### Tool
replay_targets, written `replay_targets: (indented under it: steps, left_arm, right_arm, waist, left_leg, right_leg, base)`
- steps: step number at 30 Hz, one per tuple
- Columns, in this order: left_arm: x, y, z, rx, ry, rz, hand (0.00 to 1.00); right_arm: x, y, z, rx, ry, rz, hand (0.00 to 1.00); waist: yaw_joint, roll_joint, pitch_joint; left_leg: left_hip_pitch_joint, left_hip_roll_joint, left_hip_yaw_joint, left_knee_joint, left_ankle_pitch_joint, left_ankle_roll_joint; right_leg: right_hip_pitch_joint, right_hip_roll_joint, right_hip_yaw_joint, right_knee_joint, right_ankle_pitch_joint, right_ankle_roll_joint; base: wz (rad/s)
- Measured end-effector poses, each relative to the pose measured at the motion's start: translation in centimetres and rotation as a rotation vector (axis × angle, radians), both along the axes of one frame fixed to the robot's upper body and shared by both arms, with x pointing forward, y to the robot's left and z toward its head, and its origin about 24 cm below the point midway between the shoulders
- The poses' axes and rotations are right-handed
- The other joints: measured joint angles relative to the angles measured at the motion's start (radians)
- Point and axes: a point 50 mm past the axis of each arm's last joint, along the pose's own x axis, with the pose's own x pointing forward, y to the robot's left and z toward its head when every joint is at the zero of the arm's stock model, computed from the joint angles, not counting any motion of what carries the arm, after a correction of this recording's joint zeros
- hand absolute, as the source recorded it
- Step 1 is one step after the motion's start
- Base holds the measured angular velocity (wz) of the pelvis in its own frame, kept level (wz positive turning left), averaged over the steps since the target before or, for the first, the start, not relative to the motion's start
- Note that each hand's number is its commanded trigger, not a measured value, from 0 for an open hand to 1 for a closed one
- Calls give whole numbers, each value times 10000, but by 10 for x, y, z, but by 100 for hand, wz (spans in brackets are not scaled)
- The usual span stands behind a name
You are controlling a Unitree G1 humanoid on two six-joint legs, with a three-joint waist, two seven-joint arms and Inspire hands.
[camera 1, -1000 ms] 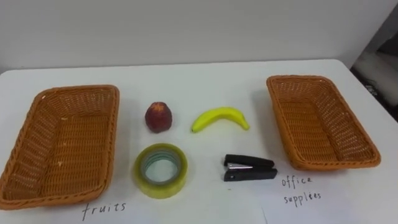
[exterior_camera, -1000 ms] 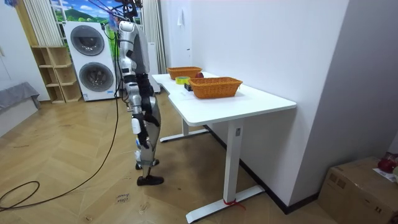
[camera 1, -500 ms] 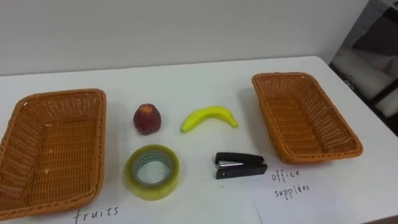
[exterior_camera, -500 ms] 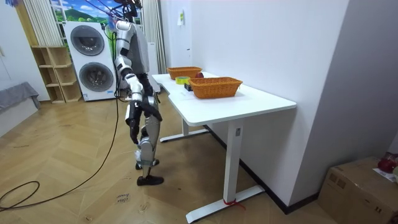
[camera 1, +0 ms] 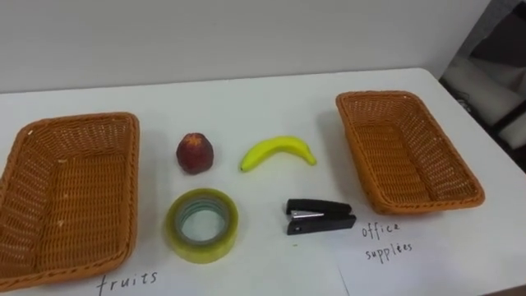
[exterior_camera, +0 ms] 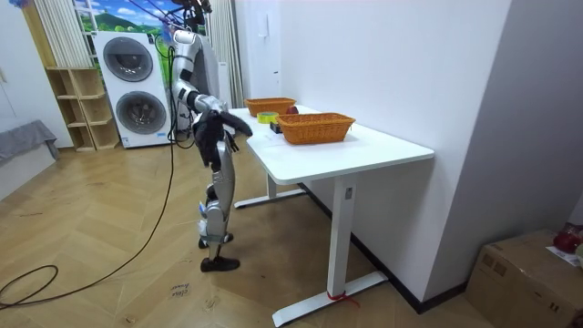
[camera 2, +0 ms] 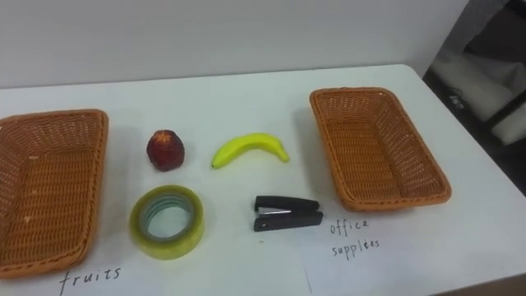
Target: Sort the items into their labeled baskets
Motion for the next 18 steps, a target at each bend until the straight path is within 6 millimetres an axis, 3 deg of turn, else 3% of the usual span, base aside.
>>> replay_targets:
  steps: [10, 14, 18]
  left_arm:
    - [-1, -2, -1, -99, 177, -211, 0]
    - [-3, -3, -3, -158, 323, -160, 0]
    - [-6, -3, -4, -187, 439, -118, 0]
  right_arm:
    - [30, 10, 61, -2731, -1197, 923, 0]
    - [39, 18, 73, -3645, -1179, 1549, 0]
    - [46, 23, 98, -4788, -1676, 1884, 0]
  waist:
    - [28, 38, 10]
    - [95, 25, 32]
    - [281, -8, 21]
  left_leg:
    - [-175, -27, -14, 59, 1, 1]
    - [-170, -13, -15, 72, 2, 0]
    - [-179, -15, -62, 49, 1, 0]
  right_leg:
    - [-97, -12, -24, 49, 0, 0]
    - [-111, -5, -29, 36, 0, 0]
    - [-84, -9, -72, 17, 0, 0]
  base:
    - [0]
    - [0]
    - [2]
